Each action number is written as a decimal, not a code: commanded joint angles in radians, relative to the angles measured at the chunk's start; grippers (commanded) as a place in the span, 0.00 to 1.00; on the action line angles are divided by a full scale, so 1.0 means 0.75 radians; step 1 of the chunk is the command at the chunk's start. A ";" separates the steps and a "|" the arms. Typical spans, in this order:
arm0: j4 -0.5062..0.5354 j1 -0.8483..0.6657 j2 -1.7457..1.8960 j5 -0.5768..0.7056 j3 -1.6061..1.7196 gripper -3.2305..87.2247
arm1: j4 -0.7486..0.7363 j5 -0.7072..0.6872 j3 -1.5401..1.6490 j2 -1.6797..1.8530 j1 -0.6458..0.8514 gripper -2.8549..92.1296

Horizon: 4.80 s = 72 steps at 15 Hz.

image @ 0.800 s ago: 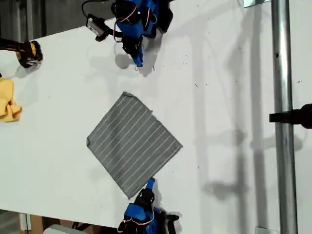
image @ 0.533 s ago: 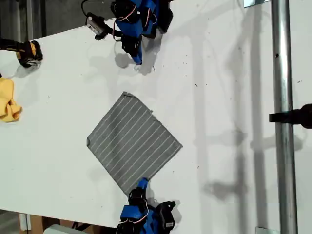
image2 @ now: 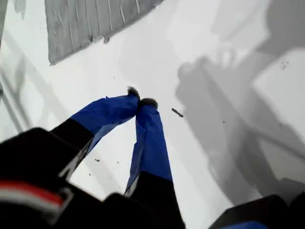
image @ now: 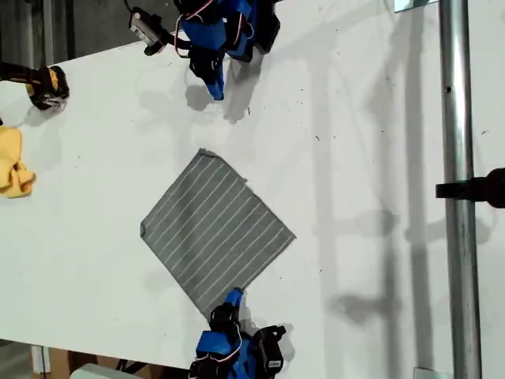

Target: Grasp corners of a towel and fold twice.

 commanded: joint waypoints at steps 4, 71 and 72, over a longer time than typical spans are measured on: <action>0.002 -0.014 0.006 -0.016 0.004 0.02 | -0.119 -0.080 -0.401 -0.462 -0.033 0.03; 0.004 -0.004 0.006 -0.020 0.002 0.01 | -0.438 -1.663 -1.687 -2.868 0.325 0.08; 0.004 -0.004 0.006 -0.020 0.002 0.01 | -0.430 -1.663 -1.698 -2.880 0.311 0.06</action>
